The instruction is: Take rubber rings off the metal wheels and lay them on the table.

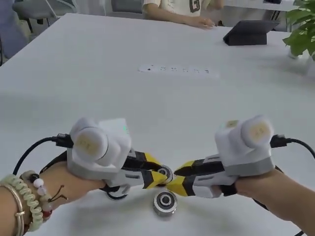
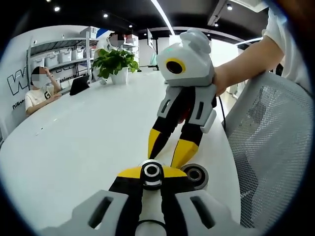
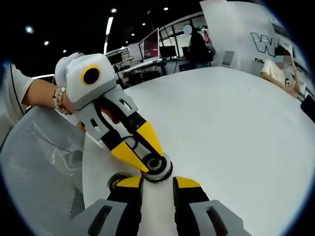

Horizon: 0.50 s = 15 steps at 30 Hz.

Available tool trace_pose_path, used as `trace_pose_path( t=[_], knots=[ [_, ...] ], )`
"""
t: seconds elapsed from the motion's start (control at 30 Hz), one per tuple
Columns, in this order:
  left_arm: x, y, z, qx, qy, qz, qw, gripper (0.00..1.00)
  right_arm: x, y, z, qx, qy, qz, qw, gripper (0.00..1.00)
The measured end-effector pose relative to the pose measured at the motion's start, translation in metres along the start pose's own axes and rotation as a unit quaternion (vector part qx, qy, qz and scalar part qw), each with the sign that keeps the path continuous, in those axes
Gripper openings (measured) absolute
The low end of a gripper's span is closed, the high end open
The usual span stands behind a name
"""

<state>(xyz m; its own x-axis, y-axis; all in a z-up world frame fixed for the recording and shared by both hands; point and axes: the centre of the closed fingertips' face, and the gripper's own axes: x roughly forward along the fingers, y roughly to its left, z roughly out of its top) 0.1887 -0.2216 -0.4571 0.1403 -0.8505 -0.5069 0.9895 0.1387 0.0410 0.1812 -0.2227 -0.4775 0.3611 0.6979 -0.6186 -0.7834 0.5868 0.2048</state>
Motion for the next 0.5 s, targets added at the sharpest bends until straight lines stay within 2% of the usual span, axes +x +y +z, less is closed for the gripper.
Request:
trace_pose_path(
  t=[0.2, 0.27, 0.5],
  knots=[
    [0.0001, -0.0008, 0.0001, -0.001, -0.001, 0.001, 1.0000, 0.08, 0.0014, 0.0015, 0.0004, -0.014, -0.001, -0.001, 0.9999, 0.19],
    [0.0001, -0.0010, 0.0000, -0.001, -0.001, 0.001, 1.0000, 0.08, 0.0013, 0.0018, -0.0011, -0.030, 0.006, -0.002, 0.9995, 0.18],
    [0.0003, -0.0005, -0.0008, -0.005, -0.005, 0.005, 1.0000, 0.08, 0.0013, 0.0019, -0.0005, -0.040, 0.009, -0.003, 0.9991, 0.17]
  ],
)
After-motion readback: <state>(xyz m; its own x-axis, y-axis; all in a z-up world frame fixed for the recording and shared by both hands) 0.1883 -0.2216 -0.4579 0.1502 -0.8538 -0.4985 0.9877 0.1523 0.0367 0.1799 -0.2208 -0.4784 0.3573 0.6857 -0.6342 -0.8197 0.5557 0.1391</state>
